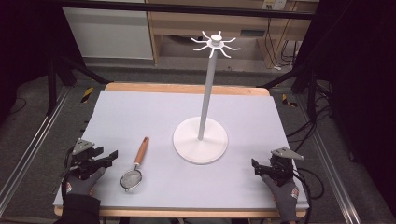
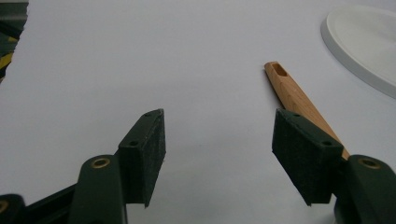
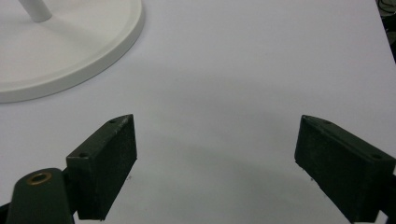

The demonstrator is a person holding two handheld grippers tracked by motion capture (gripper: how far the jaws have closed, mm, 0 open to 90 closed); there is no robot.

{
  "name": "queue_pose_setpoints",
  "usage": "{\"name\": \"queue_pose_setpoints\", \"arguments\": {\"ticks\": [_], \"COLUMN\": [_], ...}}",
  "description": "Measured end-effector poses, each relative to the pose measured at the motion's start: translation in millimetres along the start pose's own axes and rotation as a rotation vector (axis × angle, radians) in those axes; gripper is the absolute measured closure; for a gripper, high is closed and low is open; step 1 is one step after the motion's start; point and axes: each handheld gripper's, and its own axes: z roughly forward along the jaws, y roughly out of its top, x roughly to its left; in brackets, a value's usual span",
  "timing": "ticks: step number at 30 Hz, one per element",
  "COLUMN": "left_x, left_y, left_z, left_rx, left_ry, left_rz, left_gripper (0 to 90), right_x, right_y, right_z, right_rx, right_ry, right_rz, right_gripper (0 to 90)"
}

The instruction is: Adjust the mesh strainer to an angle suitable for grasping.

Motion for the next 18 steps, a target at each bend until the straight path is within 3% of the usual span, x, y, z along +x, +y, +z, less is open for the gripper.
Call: {"name": "queue_pose_setpoints", "arguments": {"ticks": [18], "left_x": [-19.8], "left_y": [9.5], "left_z": [-3.5], "left_rx": [0.016], "left_ry": [-0.052], "left_rz": [0.03], "left_gripper": [35.9], "right_x": [0.5], "right_y": [-0.6], "right_z": [-1.2], "right_rx": [0.011], "right_ry": [-0.003], "right_rz": [-0.003], "right_gripper": [12.7]}}
